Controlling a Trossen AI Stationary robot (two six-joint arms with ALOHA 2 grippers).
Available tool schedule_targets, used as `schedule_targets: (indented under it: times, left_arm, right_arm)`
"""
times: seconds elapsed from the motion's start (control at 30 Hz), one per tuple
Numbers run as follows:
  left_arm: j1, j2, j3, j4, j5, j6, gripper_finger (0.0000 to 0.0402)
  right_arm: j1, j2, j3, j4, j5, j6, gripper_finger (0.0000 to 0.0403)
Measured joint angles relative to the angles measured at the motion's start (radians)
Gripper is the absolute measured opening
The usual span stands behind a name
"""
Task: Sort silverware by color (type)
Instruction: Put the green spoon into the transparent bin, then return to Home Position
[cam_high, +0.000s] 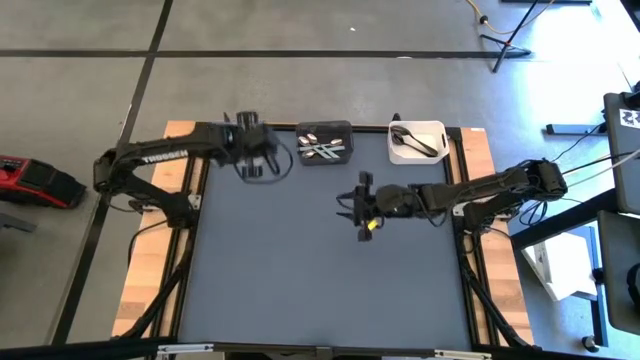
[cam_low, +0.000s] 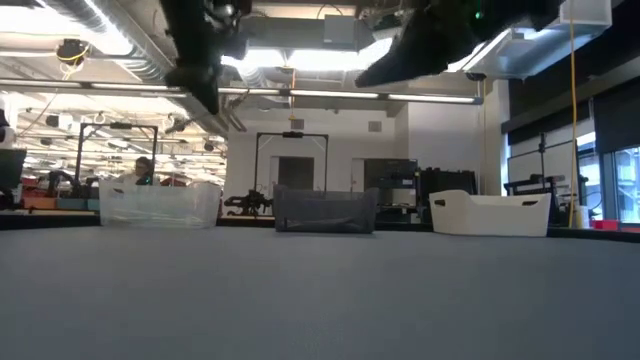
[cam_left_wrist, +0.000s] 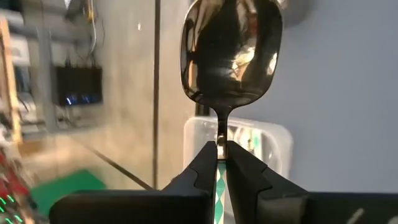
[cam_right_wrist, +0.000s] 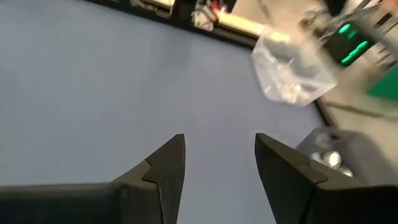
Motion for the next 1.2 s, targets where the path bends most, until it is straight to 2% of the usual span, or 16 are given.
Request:
schedule_targets:
  times: [0.1,0.2,0.43,0.53,0.67,0.8,0.93,0.97,1.03,1.2]
  left_arm:
    - [0.127,0.004,-0.039,0.047,0.056,0.036,0.0017]
    - [0.224,0.003,-0.108,0.118,0.060,0.047,0.0017]
    - [0.371,0.004,-0.321,0.353,0.054,0.160,0.0019]
    - [0.396,0.004,-0.376,0.452,0.006,0.175,0.0031]
    - [0.400,0.004,-0.388,0.454,-0.022,0.179,0.0064]
    - [0.372,0.004,-0.344,0.381,-0.026,0.129,0.0100]
    - [0.319,-0.002,-0.280,0.275,-0.001,0.077,0.0115]
    - [0.306,-0.006,-0.259,0.263,0.040,0.050,0.0115]
    - [0.290,-0.036,-0.237,0.259,0.193,0.003,0.0116]
    - [0.284,-0.167,-0.283,0.428,0.751,-0.049,0.0111]
  right_arm:
    - [-0.043,0.000,0.000,-0.016,-0.081,0.012,0.0182]
    - [-0.065,0.000,0.000,-0.020,-0.119,0.019,0.0182]
    - [-0.066,0.000,0.000,-0.041,-0.126,0.020,0.0182]
    - [-0.066,0.000,0.000,-0.041,-0.127,0.037,0.0182]
    - [-0.067,0.013,0.000,-0.029,-0.127,0.062,0.0182]
    - [-0.067,0.031,0.000,-0.005,-0.126,0.060,0.0182]
    - [-0.067,0.031,0.000,-0.002,-0.126,0.059,0.0182]
    - [-0.067,0.031,0.000,-0.006,-0.126,0.059,0.0182]
    - [-0.066,0.031,0.000,-0.010,-0.125,0.064,0.0182]
    - [-0.066,0.000,0.001,-0.134,-0.060,0.099,0.0181]
